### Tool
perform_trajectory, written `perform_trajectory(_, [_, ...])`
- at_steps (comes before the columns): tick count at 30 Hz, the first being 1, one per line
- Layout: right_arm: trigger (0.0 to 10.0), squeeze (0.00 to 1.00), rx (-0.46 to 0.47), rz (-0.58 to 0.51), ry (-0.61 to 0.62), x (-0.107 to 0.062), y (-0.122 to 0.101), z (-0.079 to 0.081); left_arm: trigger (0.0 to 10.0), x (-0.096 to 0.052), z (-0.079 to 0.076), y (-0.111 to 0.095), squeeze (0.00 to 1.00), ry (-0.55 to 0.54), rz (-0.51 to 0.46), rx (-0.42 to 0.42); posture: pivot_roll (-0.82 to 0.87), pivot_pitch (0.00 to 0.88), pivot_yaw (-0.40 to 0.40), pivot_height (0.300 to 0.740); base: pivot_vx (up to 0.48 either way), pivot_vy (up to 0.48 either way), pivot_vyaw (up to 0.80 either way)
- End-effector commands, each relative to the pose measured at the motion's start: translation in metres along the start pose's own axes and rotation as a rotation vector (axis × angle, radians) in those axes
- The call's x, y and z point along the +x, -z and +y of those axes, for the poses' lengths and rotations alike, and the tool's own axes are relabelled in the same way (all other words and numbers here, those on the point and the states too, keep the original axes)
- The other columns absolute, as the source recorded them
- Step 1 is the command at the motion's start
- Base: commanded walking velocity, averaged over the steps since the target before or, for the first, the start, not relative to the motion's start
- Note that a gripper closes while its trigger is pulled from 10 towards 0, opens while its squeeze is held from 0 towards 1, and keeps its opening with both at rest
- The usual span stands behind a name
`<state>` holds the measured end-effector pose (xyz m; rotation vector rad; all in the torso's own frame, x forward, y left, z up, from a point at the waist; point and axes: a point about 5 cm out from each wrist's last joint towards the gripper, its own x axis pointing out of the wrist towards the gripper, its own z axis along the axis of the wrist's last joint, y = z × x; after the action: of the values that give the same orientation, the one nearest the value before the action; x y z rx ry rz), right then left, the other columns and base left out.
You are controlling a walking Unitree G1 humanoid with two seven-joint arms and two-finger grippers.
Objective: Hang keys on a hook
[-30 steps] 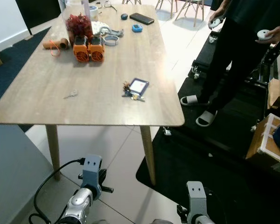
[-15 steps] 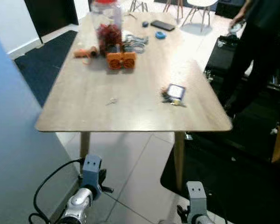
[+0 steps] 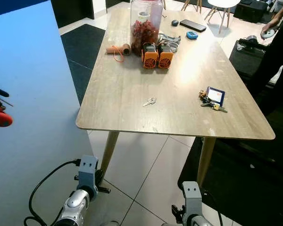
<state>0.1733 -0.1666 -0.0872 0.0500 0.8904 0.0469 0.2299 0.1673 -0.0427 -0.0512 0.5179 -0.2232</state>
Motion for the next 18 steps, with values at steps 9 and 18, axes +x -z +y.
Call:
perform_trajectory(9, [10.0, 0.0, 0.004, 0.014, 0.019, -0.0014, 0.0027, -0.0066, 10.0, 0.0002, -0.0011, 0.0021, 0.0, -0.018, 0.014, 0.006, 0.06, 0.058, -0.036, 0.74, 0.0, -0.16, 0.0])
perform_trajectory(18, [10.0, 0.0, 0.009, 0.015, 0.022, -0.0015, 0.0028, -0.0076, 10.0, 0.0021, -0.0026, -0.0001, 0.0, -0.012, 0.012, 0.011, 0.06, 0.057, -0.033, 0.74, 0.0, 0.0, 0.0])
